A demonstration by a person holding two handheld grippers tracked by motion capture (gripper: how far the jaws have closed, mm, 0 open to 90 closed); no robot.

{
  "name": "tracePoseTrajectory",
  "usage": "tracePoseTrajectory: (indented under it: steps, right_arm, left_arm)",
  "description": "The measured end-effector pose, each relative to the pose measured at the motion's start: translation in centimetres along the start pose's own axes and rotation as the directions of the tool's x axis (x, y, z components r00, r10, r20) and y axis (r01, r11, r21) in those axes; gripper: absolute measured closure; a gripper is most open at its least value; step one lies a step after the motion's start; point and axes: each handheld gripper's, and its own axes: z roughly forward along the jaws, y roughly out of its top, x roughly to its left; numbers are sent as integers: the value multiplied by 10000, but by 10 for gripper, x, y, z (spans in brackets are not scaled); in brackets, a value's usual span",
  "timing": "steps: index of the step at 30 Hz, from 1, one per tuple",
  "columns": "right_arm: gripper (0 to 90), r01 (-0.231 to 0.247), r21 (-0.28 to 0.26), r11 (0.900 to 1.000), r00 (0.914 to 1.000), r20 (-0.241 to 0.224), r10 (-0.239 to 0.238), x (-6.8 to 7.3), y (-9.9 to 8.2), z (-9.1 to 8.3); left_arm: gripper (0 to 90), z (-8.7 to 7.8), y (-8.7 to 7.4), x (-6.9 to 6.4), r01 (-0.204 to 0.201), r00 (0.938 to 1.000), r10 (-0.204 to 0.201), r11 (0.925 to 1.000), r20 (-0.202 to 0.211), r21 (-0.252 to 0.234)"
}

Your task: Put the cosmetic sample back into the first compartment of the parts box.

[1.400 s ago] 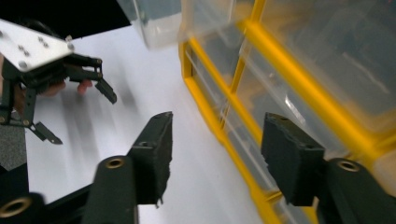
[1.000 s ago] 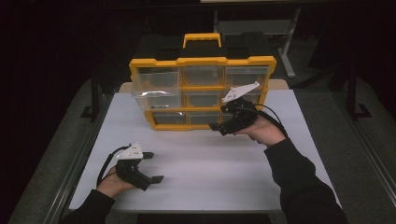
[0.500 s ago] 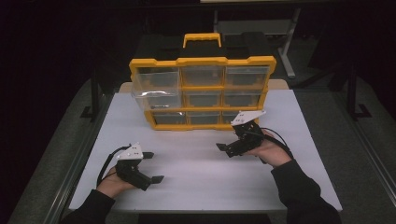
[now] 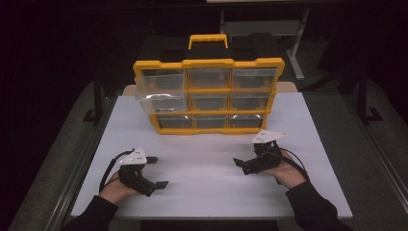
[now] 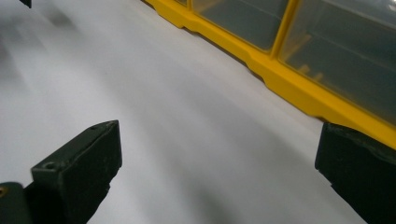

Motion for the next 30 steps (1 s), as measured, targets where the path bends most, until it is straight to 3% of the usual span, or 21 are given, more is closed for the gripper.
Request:
tracePoseTrajectory:
  steps: [9, 30]
  right_arm:
    - [0, -126, -169, 9998, 9997, 188, 129, 1, -24, -8]
    - [0, -453, -407, 9981, 9972, 585, 476, -2, -58, -29]
  left_arm:
    - [0, 0, -1, 0, -24, 10000, 24, 10000, -2, -43]
    - [0, 0, -2, -1, -13, 10000, 12, 10000, -67, -40]
